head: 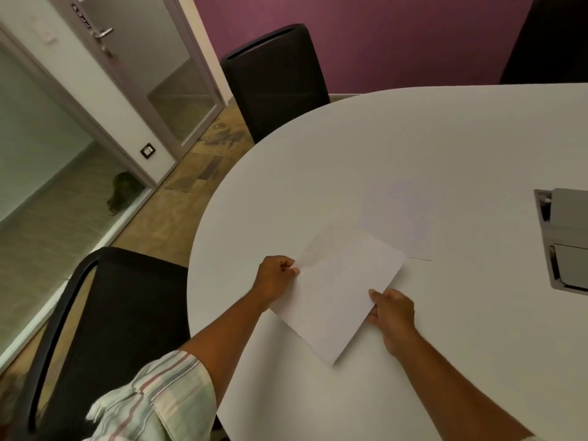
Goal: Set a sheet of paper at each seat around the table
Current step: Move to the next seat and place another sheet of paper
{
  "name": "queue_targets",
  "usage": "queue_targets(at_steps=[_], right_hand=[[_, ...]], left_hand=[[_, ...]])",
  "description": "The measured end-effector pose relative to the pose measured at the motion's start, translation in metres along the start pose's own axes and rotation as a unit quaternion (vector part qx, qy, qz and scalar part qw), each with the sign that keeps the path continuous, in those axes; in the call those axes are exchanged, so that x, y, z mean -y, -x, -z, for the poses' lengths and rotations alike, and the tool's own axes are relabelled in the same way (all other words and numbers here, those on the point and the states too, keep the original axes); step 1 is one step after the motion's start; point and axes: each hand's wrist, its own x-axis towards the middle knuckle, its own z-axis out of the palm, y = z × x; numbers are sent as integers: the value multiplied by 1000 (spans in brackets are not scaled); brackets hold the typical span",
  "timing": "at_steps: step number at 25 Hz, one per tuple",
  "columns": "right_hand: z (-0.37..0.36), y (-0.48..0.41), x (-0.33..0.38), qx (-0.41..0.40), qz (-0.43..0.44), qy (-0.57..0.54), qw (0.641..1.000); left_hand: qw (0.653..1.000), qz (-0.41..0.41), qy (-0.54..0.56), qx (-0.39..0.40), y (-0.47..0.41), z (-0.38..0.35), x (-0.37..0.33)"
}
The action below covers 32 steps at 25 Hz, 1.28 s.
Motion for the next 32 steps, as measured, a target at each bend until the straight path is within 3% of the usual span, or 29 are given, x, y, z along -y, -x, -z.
queue_targets(at_steps=[7, 19, 23, 26, 29, 30, 32], right_hand=[[-74, 34, -49, 38, -65, 10, 997], [-152, 45, -102, -80, -92, 92, 988], [-160, 50, -111, -104, -46, 157, 981], [-162, 62, -120, -147, 63, 328, 931], [-163, 67, -135, -86, 197, 545, 810], [-164, 65, -138, -49, 211, 607, 765], [-164, 59, -148, 4, 199, 676, 709]], left_hand=[[994, -21, -100, -36, -30, 60, 37], [979, -56, -187, 61, -111, 86, 87], [977, -61, -189, 80, -122, 86, 104], [978, -64, -181, 87, -127, 88, 111], [977, -65, -177, 96, -129, 89, 114], [975, -73, -186, 93, -128, 89, 117], [959, -116, -246, 74, -123, 89, 126]])
